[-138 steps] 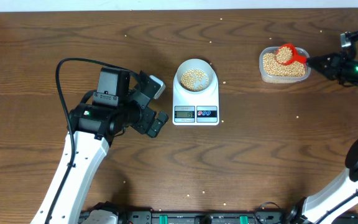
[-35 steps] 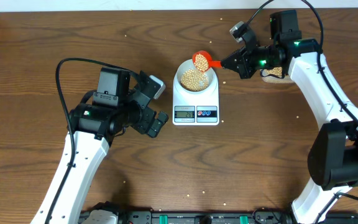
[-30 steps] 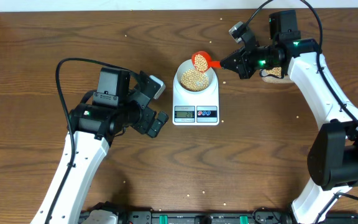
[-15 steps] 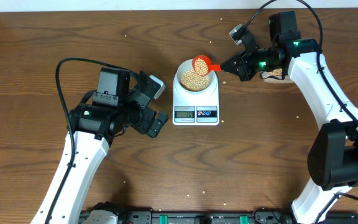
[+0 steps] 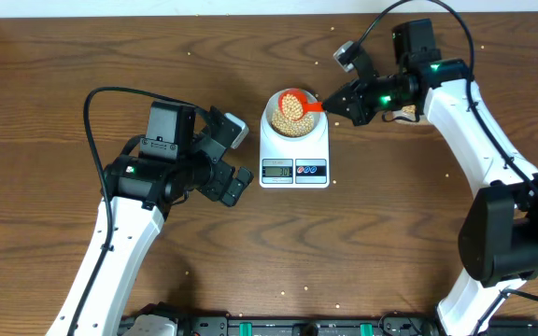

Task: Scoop item into bowl and weigh 50g on scale
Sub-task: 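Tip the red scoop to pour beans into the grey bowl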

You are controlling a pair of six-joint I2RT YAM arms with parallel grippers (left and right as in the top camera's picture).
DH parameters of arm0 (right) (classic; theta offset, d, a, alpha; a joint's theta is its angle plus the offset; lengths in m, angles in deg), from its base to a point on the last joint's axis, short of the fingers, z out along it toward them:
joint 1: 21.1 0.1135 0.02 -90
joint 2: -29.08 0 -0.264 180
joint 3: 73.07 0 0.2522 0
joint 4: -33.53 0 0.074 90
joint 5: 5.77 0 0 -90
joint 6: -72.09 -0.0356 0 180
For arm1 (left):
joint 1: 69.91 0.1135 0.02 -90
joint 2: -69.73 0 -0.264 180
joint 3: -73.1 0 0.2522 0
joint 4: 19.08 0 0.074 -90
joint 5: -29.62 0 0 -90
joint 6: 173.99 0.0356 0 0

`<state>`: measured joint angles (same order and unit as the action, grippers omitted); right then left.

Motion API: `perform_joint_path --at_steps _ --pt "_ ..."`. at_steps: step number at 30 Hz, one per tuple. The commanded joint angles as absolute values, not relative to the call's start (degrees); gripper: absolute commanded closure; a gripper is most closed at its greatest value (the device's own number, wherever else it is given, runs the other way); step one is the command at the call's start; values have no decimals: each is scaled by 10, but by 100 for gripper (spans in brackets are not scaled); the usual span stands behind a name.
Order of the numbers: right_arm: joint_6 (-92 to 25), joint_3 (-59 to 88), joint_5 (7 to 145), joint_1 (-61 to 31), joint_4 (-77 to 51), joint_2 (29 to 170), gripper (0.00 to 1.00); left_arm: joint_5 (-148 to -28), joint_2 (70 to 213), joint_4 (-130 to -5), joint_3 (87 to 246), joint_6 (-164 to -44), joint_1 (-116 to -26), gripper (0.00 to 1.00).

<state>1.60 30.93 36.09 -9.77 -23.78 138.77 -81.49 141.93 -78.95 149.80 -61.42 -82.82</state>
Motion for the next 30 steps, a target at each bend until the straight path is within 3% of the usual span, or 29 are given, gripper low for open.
perform_joint_path --at_steps 1,30 --pt "10 318 342 -91 -231 1373 99 -822 1415 -790 1509 -607 -830 1" --pt "-6 319 382 -107 -212 1373 99 -822 1415 -790 1509 -607 -830 1"
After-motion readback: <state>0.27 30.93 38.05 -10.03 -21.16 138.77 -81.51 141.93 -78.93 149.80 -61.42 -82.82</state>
